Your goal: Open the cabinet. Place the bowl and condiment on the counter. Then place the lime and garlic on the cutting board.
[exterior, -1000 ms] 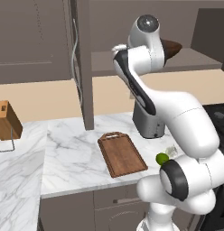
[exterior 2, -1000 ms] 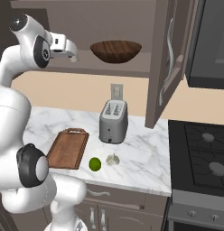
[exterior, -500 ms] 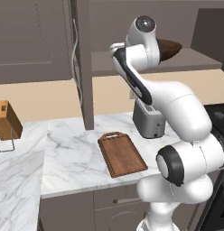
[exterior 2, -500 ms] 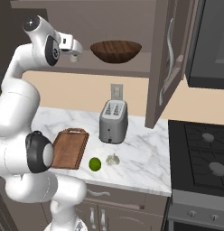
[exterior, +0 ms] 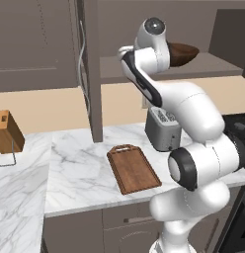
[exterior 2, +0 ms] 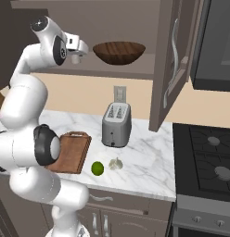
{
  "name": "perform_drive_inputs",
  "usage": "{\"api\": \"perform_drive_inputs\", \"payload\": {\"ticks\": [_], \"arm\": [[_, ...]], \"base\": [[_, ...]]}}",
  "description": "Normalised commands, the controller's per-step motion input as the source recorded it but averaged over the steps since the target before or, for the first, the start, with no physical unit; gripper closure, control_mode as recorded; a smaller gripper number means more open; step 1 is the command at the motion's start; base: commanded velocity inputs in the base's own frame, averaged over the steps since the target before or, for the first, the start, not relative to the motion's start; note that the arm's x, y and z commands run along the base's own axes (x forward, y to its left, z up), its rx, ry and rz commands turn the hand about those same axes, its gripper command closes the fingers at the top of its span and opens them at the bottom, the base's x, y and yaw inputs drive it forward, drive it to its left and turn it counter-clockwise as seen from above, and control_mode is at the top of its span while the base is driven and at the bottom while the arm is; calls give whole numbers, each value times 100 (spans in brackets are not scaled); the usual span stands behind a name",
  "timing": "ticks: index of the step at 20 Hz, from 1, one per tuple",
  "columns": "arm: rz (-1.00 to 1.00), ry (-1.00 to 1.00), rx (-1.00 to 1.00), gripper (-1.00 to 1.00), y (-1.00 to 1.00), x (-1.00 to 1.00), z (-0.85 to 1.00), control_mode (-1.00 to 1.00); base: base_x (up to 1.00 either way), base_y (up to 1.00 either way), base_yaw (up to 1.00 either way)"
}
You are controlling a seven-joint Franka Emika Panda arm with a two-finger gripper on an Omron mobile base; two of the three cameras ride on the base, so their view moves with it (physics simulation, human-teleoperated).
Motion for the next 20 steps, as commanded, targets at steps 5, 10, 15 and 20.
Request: {"api": "perform_drive_inputs", "payload": {"ticks": [5, 10, 15, 20], "arm": [[0, 0, 0, -100, 1, 40, -14, -100], [0, 0, 0, -100, 0, 25, -20, -100], [0, 0, 0, -100, 0, 21, -13, -100], [0, 0, 0, 100, 0, 26, -12, -100]], "base": [[0, 0, 0], [0, 0, 0], [0, 0, 0], [0, 0, 0]]}}
